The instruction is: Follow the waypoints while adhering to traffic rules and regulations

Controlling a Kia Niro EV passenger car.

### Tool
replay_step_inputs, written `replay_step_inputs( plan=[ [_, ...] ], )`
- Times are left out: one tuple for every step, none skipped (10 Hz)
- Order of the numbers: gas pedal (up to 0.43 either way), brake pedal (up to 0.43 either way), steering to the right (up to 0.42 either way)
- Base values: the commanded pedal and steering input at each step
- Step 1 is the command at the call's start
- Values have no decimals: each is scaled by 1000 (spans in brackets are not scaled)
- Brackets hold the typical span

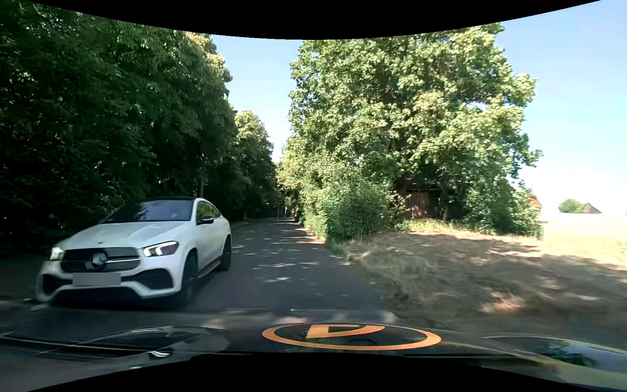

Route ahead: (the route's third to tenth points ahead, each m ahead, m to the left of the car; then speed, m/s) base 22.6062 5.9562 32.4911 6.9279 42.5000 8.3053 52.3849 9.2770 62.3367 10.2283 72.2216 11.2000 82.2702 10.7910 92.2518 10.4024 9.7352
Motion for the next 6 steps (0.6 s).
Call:
replay_step_inputs(
  plan=[
    [220, 0, -116],
    [220, 0, -109],
    [228, 0, -100],
    [228, 0, -91],
    [228, 0, -79],
    [228, 0, -71]
  ],
)
